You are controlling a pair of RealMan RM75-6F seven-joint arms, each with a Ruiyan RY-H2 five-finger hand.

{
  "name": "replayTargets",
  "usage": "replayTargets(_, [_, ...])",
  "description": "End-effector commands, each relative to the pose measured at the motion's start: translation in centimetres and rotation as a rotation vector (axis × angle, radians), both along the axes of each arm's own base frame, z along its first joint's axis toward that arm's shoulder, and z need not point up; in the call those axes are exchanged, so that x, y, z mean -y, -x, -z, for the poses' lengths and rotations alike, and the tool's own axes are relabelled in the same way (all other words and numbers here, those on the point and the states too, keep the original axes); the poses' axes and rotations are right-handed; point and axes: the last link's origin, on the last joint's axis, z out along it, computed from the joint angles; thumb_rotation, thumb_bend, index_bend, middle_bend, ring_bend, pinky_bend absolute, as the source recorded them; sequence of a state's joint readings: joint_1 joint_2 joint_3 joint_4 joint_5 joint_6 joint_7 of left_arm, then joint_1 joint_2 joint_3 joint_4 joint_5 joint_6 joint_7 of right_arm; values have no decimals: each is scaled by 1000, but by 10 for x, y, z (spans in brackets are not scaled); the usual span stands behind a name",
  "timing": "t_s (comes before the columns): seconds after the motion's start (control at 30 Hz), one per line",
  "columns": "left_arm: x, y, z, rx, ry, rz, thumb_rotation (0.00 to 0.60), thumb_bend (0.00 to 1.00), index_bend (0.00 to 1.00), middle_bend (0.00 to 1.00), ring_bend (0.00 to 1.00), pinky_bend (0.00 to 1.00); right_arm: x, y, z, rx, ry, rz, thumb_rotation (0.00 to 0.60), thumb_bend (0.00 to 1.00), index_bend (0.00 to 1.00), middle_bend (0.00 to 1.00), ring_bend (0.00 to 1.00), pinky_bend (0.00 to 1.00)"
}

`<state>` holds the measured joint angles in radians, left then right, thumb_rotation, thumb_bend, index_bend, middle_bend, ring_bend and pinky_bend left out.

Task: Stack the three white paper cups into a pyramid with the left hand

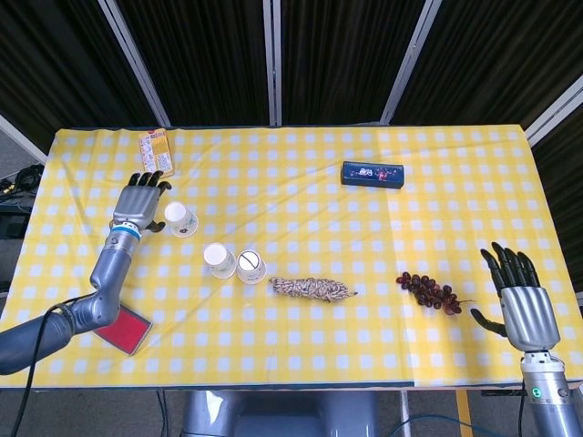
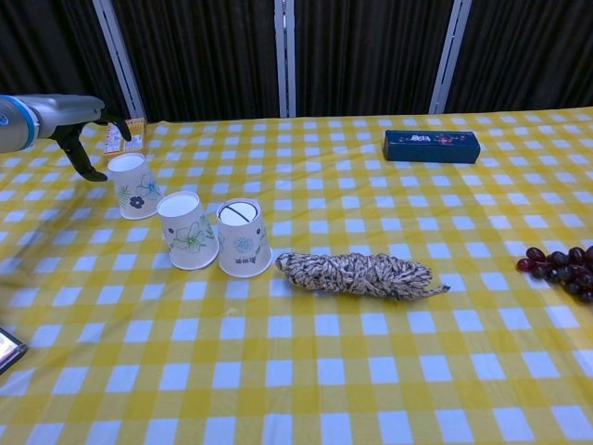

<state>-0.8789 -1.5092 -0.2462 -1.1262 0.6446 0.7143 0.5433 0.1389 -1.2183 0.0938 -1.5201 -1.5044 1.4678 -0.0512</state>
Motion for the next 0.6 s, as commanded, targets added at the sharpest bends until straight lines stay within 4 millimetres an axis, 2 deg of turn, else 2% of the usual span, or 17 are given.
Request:
replayTargets(0.03, [0, -3, 5, 10, 14, 2, 600, 321, 226, 0, 0, 0, 0, 0, -1, 1, 2, 2, 600, 65, 0, 0, 0, 0])
replayTargets(0.33, [2, -14, 13, 8, 34, 34, 600, 342, 296, 0, 0, 0, -2, 0, -3, 8, 11, -1, 600, 66, 0, 0, 0, 0])
replayTargets(0.43, [6, -13, 16, -4, 44, 39, 600, 386, 312, 0, 0, 0, -3, 0, -5, 13, 15, -4, 600, 65, 0, 0, 0, 0])
replayTargets(0.6, [9, -17, 11, 10, 29, 51, 600, 395, 317, 0, 0, 0, -4, -1, -6, 15, 18, -10, 600, 65, 0, 0, 0, 0])
